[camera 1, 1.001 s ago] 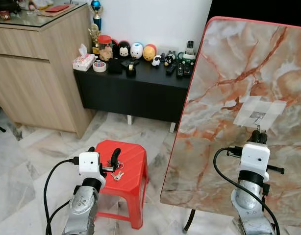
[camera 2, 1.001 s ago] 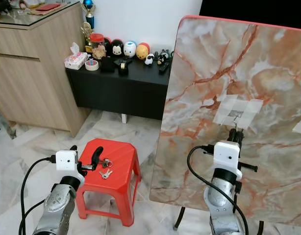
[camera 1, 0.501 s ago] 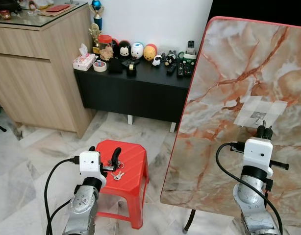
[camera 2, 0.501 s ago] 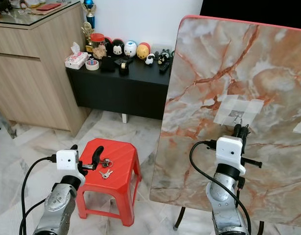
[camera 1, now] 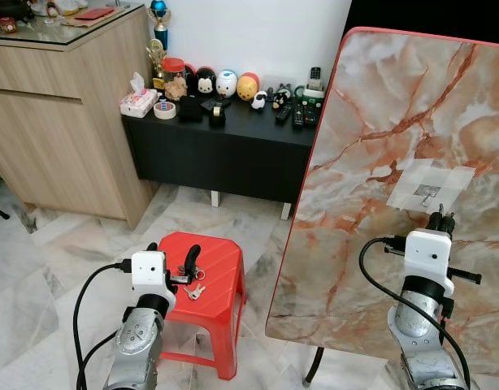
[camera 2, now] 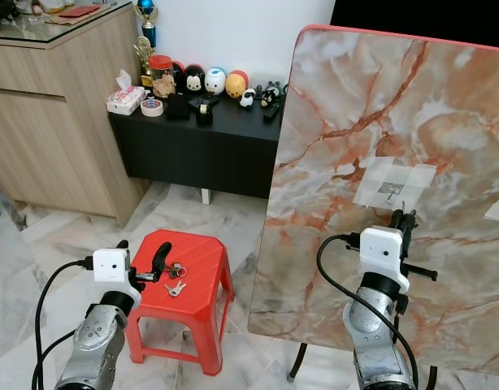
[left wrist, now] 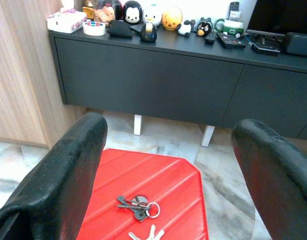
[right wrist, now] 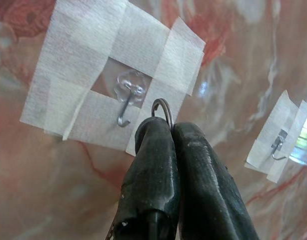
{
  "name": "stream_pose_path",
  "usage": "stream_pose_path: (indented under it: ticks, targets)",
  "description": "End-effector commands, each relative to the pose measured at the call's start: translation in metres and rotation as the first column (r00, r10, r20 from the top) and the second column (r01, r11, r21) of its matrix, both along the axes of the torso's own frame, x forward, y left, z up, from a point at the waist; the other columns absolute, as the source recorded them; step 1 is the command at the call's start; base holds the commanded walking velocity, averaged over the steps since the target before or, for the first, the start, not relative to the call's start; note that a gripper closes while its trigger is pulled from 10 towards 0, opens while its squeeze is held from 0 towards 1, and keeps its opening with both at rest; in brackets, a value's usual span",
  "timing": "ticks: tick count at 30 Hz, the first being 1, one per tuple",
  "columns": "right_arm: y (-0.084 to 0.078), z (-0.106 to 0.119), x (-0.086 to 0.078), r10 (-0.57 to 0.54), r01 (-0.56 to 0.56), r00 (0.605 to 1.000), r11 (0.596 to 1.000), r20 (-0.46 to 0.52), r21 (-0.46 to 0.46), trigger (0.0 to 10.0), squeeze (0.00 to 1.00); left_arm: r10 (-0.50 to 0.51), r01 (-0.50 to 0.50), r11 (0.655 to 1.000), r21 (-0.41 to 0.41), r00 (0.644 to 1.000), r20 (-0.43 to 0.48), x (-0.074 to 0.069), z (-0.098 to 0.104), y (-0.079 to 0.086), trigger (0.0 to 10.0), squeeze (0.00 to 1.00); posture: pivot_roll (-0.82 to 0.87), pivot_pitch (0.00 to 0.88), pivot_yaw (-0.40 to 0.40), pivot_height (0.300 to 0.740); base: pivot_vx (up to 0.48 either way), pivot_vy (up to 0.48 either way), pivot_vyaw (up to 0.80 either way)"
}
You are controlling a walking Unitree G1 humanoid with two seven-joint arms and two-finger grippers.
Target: Hang keys on a hook
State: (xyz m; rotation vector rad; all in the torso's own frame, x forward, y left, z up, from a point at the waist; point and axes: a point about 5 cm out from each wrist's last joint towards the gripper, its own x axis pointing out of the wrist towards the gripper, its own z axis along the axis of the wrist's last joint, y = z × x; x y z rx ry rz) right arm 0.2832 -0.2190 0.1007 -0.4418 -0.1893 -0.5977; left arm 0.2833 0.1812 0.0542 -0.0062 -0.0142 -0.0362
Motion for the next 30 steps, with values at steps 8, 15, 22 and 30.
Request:
stream_pose_path:
  ticks: [8, 15, 22, 30]
  targets:
    - [-0.0024, -0.0021, 0.0059, -0.005, 0.003, 0.999, 1.000, -0.050, -0.031, 10.0, 0.00, -0.011, 0.011, 1.000, -0.008, 1.000, -0.014, 0.0012, -0.0014, -0.0046, 10.0, 0.00, -0.03, 0.000, -0.089, 0.740, 0.000, 0.000, 0.00]
    - [-0.0015, -0.0052, 0.0060, 0.003, -0.006, 0.997, 0.999, -0.073, -0.047, 10.0, 0.00, -0.007, 0.007, 1.000, -0.011, 1.000, -0.013, 0.0009, -0.0015, -0.0043, 10.0, 0.00, -0.03, 0.000, -0.089, 0.740, 0.000, 0.000, 0.00]
    - [-0.0009, -0.0048, 0.0062, 0.007, -0.011, 0.997, 0.998, -0.074, -0.055, 10.0, 0.00, -0.009, 0.009, 1.000, -0.015, 1.000, -0.012, 0.0012, -0.0014, -0.0049, 10.0, 0.00, -0.03, 0.000, -0.088, 0.740, 0.000, 0.000, 0.00]
    - [0.0006, -0.0051, 0.0077, 0.014, -0.019, 0.997, 0.998, -0.079, -0.060, 10.0, 0.00, -0.009, 0.009, 1.000, -0.016, 1.000, -0.013, 0.0009, -0.0017, -0.0050, 10.0, 0.00, -0.03, 0.000, -0.088, 0.740, 0.000, 0.000, 0.00]
